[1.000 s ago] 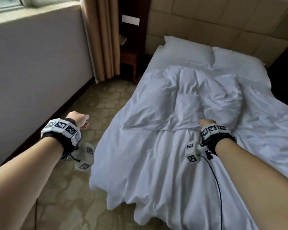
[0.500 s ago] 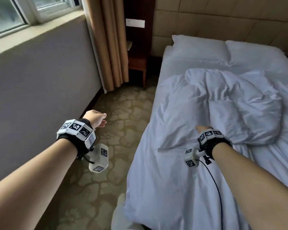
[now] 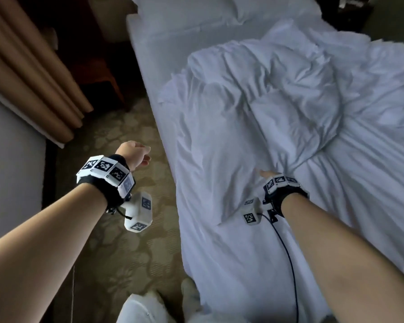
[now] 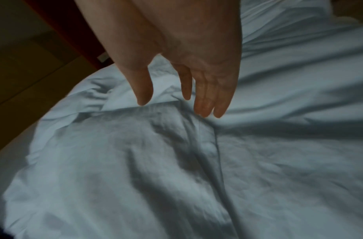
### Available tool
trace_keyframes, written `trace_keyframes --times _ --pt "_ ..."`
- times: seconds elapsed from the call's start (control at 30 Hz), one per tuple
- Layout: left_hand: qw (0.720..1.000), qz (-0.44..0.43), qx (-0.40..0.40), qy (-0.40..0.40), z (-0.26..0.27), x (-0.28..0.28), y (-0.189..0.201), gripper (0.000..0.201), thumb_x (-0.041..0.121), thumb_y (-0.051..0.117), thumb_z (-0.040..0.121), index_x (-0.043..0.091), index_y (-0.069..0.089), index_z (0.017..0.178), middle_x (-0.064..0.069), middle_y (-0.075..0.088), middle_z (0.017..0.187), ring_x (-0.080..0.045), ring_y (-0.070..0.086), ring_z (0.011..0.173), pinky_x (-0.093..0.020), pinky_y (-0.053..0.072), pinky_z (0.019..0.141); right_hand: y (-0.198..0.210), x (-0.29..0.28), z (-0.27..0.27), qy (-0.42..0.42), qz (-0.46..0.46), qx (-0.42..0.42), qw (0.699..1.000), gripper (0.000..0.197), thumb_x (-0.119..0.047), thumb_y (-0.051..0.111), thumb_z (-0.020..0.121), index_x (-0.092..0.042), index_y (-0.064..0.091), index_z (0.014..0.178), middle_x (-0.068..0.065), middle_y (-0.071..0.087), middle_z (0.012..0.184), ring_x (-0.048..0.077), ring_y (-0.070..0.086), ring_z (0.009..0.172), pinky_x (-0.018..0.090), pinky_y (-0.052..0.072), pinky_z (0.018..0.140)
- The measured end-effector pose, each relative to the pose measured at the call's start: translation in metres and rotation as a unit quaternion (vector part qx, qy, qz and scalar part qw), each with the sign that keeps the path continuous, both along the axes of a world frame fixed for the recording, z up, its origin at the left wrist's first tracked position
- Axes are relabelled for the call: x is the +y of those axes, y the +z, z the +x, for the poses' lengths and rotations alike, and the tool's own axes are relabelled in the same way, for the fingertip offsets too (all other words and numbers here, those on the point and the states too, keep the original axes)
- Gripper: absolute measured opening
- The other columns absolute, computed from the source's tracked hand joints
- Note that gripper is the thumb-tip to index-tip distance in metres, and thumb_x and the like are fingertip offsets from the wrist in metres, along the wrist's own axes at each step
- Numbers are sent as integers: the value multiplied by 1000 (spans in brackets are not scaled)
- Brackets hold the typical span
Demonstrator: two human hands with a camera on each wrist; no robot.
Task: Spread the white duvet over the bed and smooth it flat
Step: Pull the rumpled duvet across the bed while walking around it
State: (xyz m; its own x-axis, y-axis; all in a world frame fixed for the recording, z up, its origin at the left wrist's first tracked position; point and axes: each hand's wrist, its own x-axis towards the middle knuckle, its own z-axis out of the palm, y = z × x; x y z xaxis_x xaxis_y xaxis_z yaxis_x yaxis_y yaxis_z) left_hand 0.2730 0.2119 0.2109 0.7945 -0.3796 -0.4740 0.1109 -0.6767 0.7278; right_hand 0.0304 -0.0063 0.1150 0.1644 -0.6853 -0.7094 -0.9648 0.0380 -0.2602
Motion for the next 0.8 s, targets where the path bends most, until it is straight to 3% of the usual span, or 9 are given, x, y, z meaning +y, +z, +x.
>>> trace_keyframes --times 0.07,0.13,0.23,0.37,0.43,0.5,0.57,0.7,0.8 --pt "998 12 18 -51 14 -26 -15 8 15 50 96 9 52 100 -10 62 89 -11 52 60 -6 30 25 -36 -13 -6 -58 12 16 998 88 -71 39 82 -11 30 146 18 36 148 35 36 135 50 27 113" --pt "994 15 36 -100 29 -50 -31 9 13 50 96 9 53 88 -12 59 92 -11 52 60 -5 30 26 -37 0 -1 -155 35 12 987 108 -86 36 69 -12 29 147 17 39 146 35 39 134 49 27 112" --pt "985 24 57 -161 63 -82 -51 9 14 50 96 6 52 100 -8 59 81 -12 52 62 -5 32 27 -38 19 28 -273 96 -36 956 85 -62 46 87 -11 17 149 17 31 151 32 36 136 40 29 113" --pt "970 30 82 -227 123 -112 -64 17 16 49 96 6 52 111 -6 60 83 -10 55 66 -12 43 38 -83 5 55 -344 76 -88 932 101 -70 57 71 -23 16 151 10 22 155 31 30 140 44 27 115" --pt "962 44 81 -255 153 -121 -65 19 17 49 97 6 53 112 -8 63 90 -11 56 66 -17 41 46 -57 10 84 -346 115 -63 929 100 -69 51 78 -11 15 151 13 19 157 31 25 142 41 23 117" --pt "959 38 79 -270 186 -135 -64 16 15 49 96 6 51 110 -8 61 83 -12 54 65 -12 42 39 -39 9 106 -350 95 -49 930 73 -46 49 93 0 27 145 18 29 152 31 32 139 34 29 113" --pt "956 35 82 -278 212 -149 -59 12 13 49 96 6 50 107 -5 57 76 -12 53 64 -6 36 30 -28 0 122 -354 67 -32 932 54 -28 49 96 2 38 140 19 37 148 31 37 136 31 32 108" --pt "947 22 86 -309 248 -189 -51 6 13 50 96 11 51 91 -3 56 72 -5 60 42 -7 35 28 13 -36 164 -271 35 15 962 49 -26 41 100 -3 37 142 12 33 150 30 31 139 33 26 114" --pt "937 4 89 -337 271 -229 -44 16 14 54 94 18 49 78 -1 57 71 2 56 34 -14 40 39 48 -88 202 -296 -9 -17 955 52 -27 44 99 -2 34 143 15 26 154 30 28 141 31 23 114"
